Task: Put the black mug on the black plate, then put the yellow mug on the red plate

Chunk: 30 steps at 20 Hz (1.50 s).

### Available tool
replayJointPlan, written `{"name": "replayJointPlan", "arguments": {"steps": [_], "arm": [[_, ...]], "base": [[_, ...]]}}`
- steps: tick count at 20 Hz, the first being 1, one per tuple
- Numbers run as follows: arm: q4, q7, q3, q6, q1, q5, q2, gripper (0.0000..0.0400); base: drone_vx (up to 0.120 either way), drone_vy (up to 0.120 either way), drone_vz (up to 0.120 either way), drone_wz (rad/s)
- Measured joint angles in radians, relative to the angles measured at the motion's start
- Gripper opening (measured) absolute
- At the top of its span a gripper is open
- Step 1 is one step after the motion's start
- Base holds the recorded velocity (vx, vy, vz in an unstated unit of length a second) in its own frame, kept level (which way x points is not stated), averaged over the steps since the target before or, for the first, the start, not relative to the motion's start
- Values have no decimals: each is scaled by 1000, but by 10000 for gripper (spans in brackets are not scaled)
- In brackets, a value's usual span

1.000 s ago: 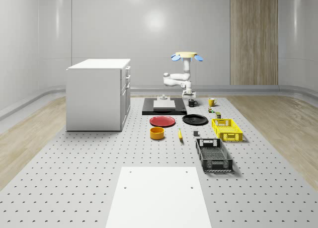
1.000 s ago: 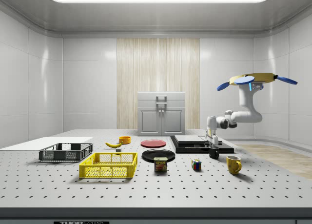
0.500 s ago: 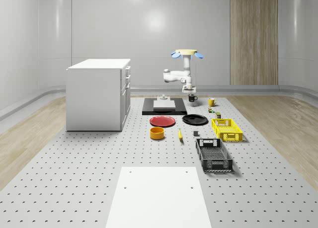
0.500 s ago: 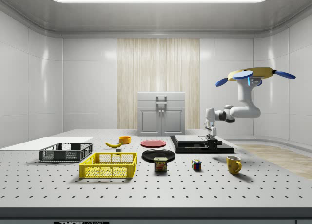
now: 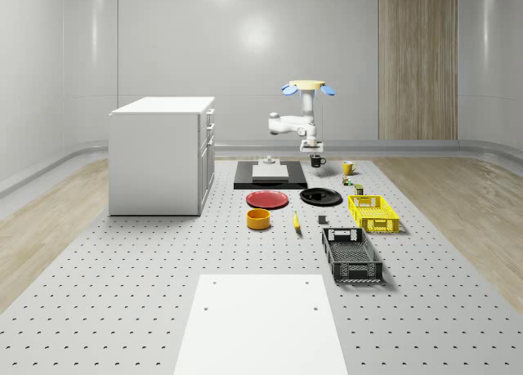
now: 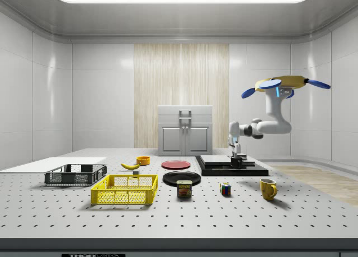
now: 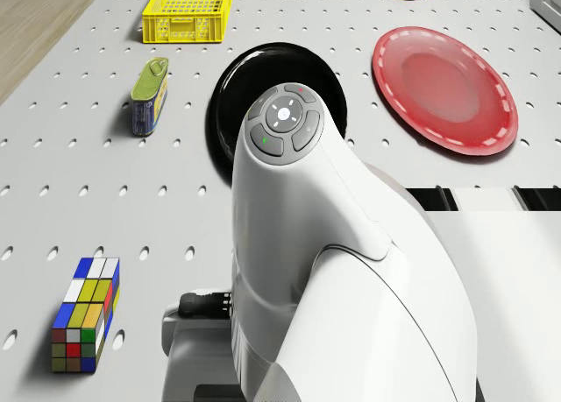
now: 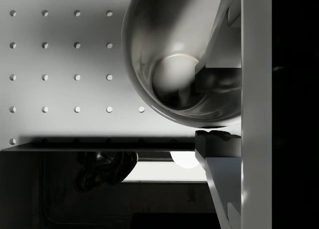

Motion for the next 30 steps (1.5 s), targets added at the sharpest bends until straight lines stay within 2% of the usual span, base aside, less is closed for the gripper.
{"name": "replayJointPlan", "arguments": {"steps": [2,30], "arm": [[0,0,1,4,0,3,-5,110],[1,4,6,47,-5,22,-52,110]], "base": [[120,-80,0,0],[120,0,0,0]]}}
